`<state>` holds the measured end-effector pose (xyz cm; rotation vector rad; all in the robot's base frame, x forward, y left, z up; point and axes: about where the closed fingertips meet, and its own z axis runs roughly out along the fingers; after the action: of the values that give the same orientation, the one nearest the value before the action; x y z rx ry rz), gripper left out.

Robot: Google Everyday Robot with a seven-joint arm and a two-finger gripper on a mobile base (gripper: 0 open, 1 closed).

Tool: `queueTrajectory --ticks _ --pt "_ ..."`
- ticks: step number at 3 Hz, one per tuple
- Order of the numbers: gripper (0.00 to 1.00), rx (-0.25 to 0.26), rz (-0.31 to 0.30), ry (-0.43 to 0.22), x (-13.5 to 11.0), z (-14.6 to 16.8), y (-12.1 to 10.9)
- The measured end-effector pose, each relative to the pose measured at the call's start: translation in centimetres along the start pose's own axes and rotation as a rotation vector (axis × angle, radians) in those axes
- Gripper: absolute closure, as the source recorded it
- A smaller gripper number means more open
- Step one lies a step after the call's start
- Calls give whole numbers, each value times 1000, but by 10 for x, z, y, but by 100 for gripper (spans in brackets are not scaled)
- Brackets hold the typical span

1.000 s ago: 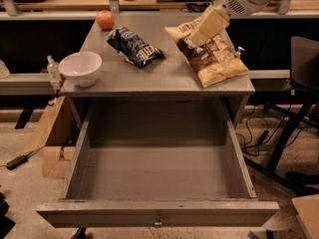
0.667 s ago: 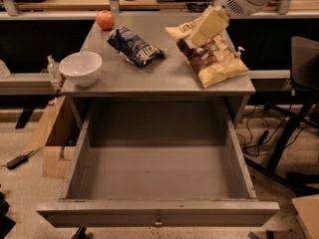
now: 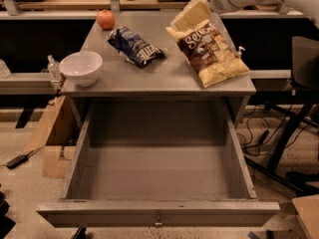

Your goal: Place blue chip bag into top drawer

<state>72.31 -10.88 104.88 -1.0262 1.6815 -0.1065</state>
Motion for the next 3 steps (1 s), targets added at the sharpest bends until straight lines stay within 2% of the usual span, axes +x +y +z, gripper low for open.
queueTrajectory --ticks 1,2,3 --pt "0 -46 63 -130 -20 55 -8" --pt "0 -105 90 -200 -40 100 -3" --pt "0 -162 89 -207 -57 134 12"
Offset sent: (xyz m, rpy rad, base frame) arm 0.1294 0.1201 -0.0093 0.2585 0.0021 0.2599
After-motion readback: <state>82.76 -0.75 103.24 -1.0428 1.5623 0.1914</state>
